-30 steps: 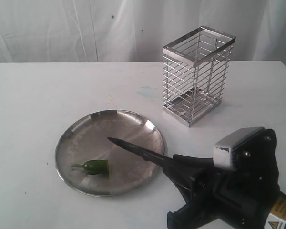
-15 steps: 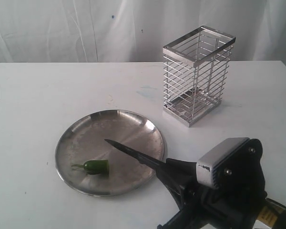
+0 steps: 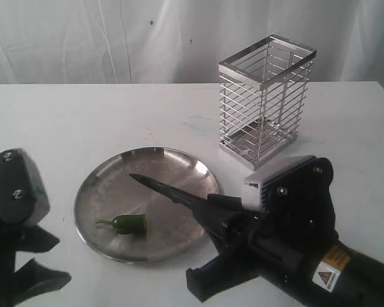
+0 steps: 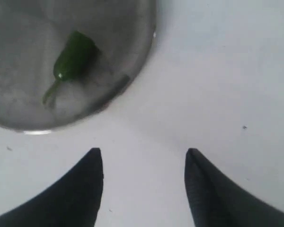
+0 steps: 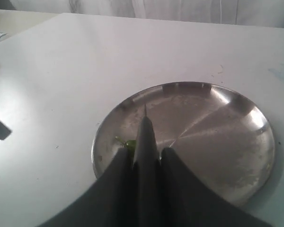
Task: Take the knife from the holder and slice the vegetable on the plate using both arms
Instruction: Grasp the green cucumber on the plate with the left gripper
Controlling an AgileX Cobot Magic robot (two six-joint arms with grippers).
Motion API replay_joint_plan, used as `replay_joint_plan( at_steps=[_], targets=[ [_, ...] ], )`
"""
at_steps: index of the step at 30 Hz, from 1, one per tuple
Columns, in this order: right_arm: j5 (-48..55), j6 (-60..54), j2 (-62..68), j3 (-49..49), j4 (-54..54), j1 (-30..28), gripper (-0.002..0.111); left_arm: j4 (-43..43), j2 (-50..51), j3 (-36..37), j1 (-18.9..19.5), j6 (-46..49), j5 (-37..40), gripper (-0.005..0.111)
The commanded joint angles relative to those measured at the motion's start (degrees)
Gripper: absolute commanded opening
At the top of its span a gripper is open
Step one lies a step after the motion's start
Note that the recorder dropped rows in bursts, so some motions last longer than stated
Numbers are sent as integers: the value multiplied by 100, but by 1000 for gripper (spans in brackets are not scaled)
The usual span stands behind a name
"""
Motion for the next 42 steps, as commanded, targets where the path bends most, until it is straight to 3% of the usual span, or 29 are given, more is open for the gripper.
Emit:
replay_joint_plan(
  at_steps=[1,4,9,22,27,35,42],
  targets=[
    [-23,-1208,-23,-269,1518,23,0,-86,1179,-647,-31,1184,-416,57],
    [86,-1735,-34,-281,1963,23,0,-117,2159,-1054,-31,2237,-442,57],
    [113,-1697,-45,-378,2217,23,0,-117,3174,-1323,-31,3063,-1026,63],
    [369,-1718,-259,-600,2174,23,0,-106,4431,-2000,-31,3451,-1745,67],
    [379,-1732,-284,-600,2174,23,0,-106,4878,-2206,-31,3214,-1656,61],
    [379,-1818,-284,-600,2174,23,0,-106,5011,-2288,-19,1693,-2143,27],
    [379,-1889,-284,-600,2174,23,0,-106,5011,-2902,-19,446,-1734,24]
  ],
)
